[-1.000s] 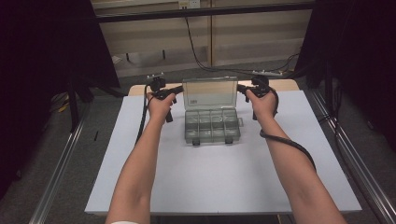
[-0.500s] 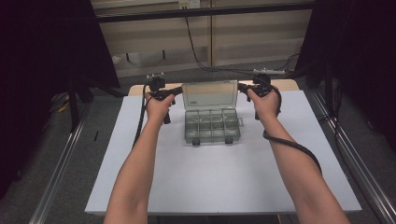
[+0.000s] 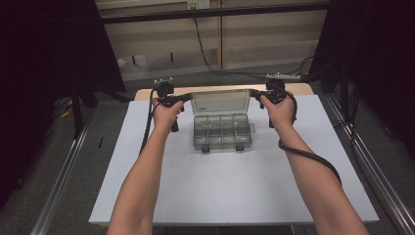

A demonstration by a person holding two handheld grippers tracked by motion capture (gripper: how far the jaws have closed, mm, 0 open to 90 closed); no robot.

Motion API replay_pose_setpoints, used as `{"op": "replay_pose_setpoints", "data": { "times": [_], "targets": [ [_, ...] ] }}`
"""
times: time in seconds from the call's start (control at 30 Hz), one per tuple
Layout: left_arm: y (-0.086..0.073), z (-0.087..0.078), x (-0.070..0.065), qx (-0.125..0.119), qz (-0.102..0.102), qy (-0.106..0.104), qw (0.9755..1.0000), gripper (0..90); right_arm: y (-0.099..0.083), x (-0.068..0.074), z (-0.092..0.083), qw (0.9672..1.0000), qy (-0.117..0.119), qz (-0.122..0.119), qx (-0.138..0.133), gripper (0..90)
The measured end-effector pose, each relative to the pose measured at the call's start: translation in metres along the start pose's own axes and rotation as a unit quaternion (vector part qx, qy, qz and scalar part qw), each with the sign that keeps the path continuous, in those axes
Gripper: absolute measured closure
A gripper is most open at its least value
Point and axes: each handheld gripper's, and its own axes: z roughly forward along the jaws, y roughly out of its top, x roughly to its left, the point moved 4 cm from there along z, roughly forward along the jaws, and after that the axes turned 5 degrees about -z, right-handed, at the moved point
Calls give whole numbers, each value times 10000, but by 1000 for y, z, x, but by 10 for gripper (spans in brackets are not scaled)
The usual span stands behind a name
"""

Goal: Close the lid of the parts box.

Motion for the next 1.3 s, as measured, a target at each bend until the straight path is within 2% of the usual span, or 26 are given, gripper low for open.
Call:
{"op": "replay_pose_setpoints", "data": {
  "times": [0.1,0.2,0.37,0.63,0.9,1.03,1.3],
  "targets": [
    [0,1,-4,9,2,-38,10000,898,2,5,-1,10000,53,2,1,900],
    [-2,0,-5,36,21,-6,10000,892,3,9,-1,9999,66,-96,26,900],
    [-2,-3,-5,73,-64,74,9999,888,0,10,-3,9999,96,-80,42,900],
    [-4,-8,-7,219,-49,80,9997,885,-1,11,-9,9998,131,-101,71,900],
    [-7,-13,-8,320,109,198,9992,883,-4,13,-12,9997,217,-20,135,900],
    [-8,-15,-10,327,120,177,9992,881,-5,13,-14,9996,211,-7,187,900],
    [-11,-16,-11,363,158,164,9991,877,-9,16,-16,9992,256,-149,259,900]
  ]
}}
